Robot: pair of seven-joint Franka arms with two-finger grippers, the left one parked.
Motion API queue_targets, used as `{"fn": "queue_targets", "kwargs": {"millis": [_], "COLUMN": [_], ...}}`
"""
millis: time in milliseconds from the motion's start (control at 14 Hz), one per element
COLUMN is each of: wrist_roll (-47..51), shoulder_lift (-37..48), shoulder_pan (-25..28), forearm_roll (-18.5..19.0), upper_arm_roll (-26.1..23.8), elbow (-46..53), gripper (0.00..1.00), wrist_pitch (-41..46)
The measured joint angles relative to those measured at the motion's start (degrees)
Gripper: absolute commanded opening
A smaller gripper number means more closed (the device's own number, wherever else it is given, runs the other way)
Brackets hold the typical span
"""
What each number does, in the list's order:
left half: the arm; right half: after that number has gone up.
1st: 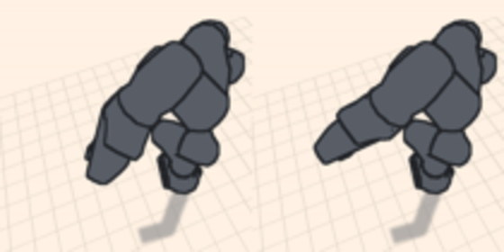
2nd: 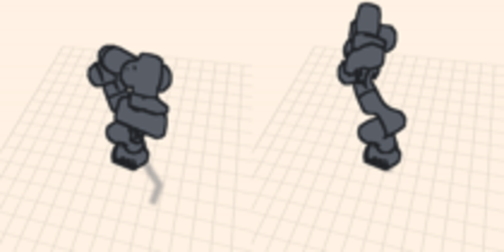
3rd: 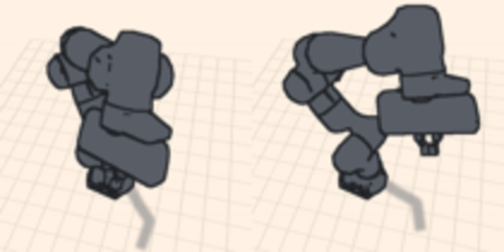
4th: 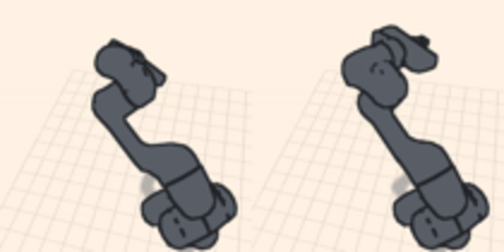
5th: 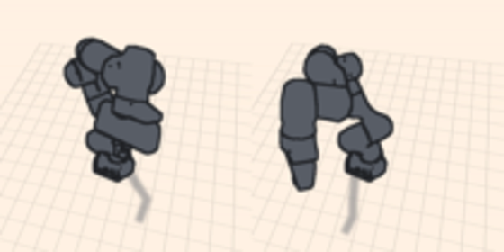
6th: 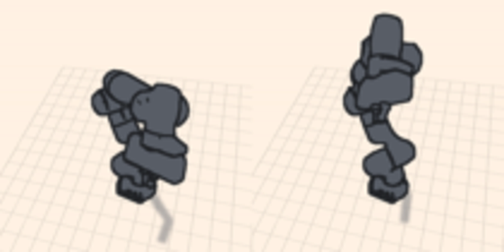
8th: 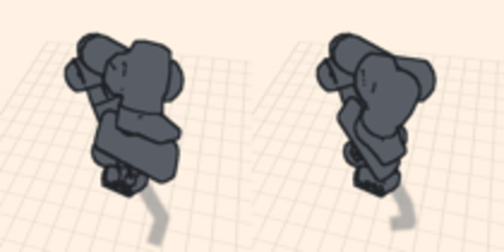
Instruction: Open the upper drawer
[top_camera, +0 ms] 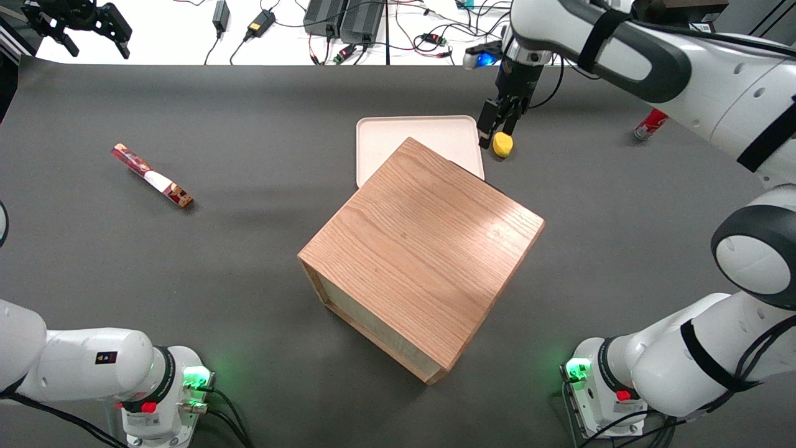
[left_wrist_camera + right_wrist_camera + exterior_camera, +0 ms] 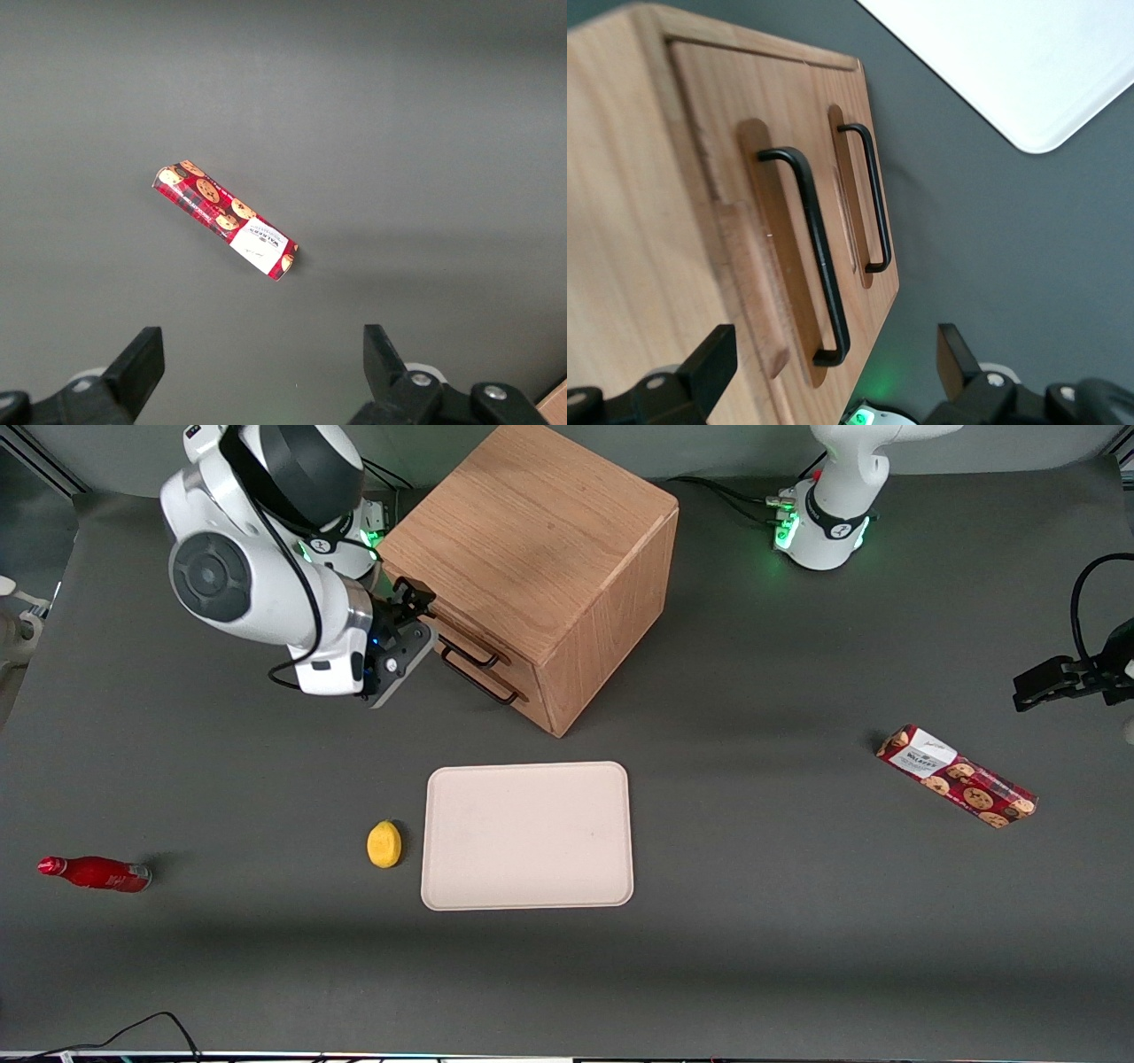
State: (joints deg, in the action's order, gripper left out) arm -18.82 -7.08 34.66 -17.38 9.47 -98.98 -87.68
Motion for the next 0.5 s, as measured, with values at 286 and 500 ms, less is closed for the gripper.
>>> {"fn": "queue_targets", "kwargs": {"millis": [286, 500], "wrist_roll": [-0.03, -0.09], "shoulder_lift": [-2.40, -3.58], "shoulder_pan": [0.00, 0.00], "forearm_roll": [-0.01, -0.01], "upper_arm_roll": [0.01, 0.01], "elbow": [-2.06, -2.41], "gripper": [1.00, 1.00], "wrist_pitch": [-0.54, -1.31]}}
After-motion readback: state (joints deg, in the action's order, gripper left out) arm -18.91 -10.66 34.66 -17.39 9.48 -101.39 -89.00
